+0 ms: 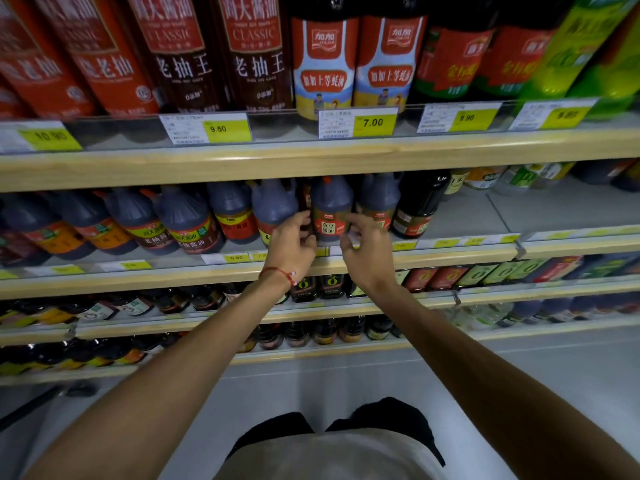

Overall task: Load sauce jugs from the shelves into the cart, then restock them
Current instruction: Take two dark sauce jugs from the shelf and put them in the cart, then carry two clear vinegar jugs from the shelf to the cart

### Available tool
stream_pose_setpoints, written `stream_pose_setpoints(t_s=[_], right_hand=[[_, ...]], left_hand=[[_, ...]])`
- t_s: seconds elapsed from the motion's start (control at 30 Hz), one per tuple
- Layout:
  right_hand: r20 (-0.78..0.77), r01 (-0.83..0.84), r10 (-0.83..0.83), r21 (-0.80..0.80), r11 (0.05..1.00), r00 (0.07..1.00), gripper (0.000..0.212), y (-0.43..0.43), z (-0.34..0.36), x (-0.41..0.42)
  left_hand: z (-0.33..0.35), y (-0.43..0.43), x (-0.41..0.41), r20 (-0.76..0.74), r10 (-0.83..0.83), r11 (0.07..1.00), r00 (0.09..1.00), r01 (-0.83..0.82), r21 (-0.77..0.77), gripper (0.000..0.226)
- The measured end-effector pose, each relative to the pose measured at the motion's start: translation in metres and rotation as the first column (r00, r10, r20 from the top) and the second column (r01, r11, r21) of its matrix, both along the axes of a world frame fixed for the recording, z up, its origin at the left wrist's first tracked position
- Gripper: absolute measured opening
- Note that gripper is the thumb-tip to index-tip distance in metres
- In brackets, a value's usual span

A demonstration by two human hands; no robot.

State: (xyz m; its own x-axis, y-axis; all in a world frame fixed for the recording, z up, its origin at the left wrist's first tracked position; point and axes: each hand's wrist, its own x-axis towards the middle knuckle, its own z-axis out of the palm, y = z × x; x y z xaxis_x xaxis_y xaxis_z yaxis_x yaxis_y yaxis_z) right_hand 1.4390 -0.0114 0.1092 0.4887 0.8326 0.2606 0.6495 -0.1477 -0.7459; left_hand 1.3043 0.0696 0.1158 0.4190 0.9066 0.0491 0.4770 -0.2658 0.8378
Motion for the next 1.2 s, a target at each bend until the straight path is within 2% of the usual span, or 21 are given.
stream_pose_setpoints(t_s=[0.1, 0.23, 0.47, 0.67, 0.8, 0.9, 1.07, 1.2], right_hand=[[0.154, -0.003, 0.017, -0.086, 0.996, 0.988, 0.036, -0.014, 0.018, -0.014], [0.315, -0.029, 0.068, -0.125, 0.992, 0.947, 0.031, -0.028, 0.034, -0.033], [0.483, -0.241, 0.271, -0.125, 0.962, 0.833, 0.034, -0.061, 0.038, -0.063], [0.559, -0.407, 0.438, -0.189, 0.894, 0.704, 0.034, -0.104, 0.035, -0.086], [0.579, -0.489, 0.535, -0.253, 0.835, 0.615, 0.042, -0.132, 0.035, -0.116], [0.583, -0.544, 0.591, -0.281, 0.791, 0.558, 0.041, -0.145, 0.036, -0.149], [0.586, -0.663, 0.669, -0.277, 0.696, 0.458, 0.040, -0.159, 0.041, -0.219], [0.587, -0.752, 0.723, -0.272, 0.600, 0.365, 0.041, -0.162, 0.045, -0.288]], left_hand=[[0.011, -0.004, -0.023, -0.185, -0.063, 0.992, 0.981, 0.081, 0.094, 0.044], [0.022, -0.018, -0.051, -0.420, -0.111, 0.944, 0.901, 0.228, 0.240, 0.037], [0.028, -0.072, -0.099, -0.646, 0.046, 0.862, 0.762, 0.296, 0.411, 0.037], [0.026, -0.141, -0.145, -0.672, 0.207, 0.865, 0.711, 0.188, 0.465, 0.030], [0.026, -0.197, -0.179, -0.667, 0.252, 0.887, 0.701, 0.107, 0.448, 0.025], [0.027, -0.231, -0.212, -0.662, 0.311, 0.901, 0.682, 0.011, 0.435, 0.022], [0.030, -0.274, -0.276, -0.656, 0.420, 0.899, 0.627, -0.185, 0.398, 0.029], [0.029, -0.304, -0.336, -0.589, 0.493, 0.868, 0.640, -0.317, 0.382, 0.036]])
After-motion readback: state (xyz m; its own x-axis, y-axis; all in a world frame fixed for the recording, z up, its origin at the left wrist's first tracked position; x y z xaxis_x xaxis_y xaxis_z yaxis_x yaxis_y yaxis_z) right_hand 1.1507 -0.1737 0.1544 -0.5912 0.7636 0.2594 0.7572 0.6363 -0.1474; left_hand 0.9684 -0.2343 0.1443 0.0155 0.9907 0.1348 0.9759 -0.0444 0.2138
